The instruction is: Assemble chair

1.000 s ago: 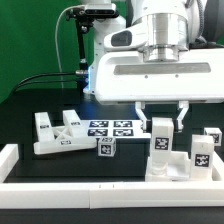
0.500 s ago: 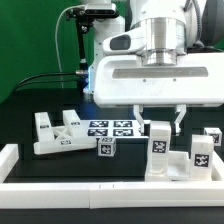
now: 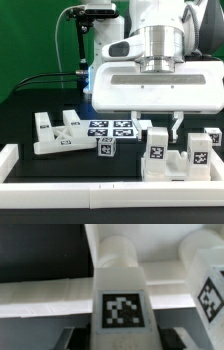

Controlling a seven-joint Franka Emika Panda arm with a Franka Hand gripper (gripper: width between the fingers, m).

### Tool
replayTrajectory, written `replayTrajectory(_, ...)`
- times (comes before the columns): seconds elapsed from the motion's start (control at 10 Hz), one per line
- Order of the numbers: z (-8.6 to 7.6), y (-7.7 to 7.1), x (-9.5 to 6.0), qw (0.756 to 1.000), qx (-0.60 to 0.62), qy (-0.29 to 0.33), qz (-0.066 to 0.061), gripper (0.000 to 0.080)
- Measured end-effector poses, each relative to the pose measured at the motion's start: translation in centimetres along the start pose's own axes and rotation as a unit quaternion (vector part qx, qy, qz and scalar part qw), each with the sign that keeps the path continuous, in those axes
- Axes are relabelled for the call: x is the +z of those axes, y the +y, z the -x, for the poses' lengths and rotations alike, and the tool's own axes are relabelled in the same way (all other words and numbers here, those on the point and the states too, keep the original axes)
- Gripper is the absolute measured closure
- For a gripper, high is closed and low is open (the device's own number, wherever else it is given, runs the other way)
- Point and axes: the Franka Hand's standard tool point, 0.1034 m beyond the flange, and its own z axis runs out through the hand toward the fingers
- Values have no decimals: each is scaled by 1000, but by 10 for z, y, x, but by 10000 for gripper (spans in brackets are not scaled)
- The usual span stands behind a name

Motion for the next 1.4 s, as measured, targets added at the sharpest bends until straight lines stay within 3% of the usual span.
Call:
replayTrajectory(0.2, 1, 0, 1, 1000, 0, -5, 0, 503)
replayTrajectory(0.3, 1, 1, 0, 1000, 2, -23, -3, 324)
replayTrajectory(0.4, -9, 6, -5, 999, 11, -36, -5, 324)
replayTrajectory(0.5, -14, 10, -6, 997, 23, -67, -9, 184)
replayTrajectory(0.6, -15, 9, -5, 992, 35, -118, -17, 160)
replayTrajectory(0.8, -19, 6, -1, 981, 64, -182, -23, 152)
replayTrajectory(0.9, -14, 2, 3, 974, 65, -215, -23, 151)
replayTrajectory(1.1, -11, 2, 5, 972, 69, -225, -22, 151)
replayTrajectory(1.2, -11, 2, 5, 971, 75, -225, -21, 234)
replayTrajectory(1.3, -10, 2, 5, 971, 75, -226, -21, 369)
replayTrajectory(1.4, -10, 1, 5, 969, 99, -226, -16, 369)
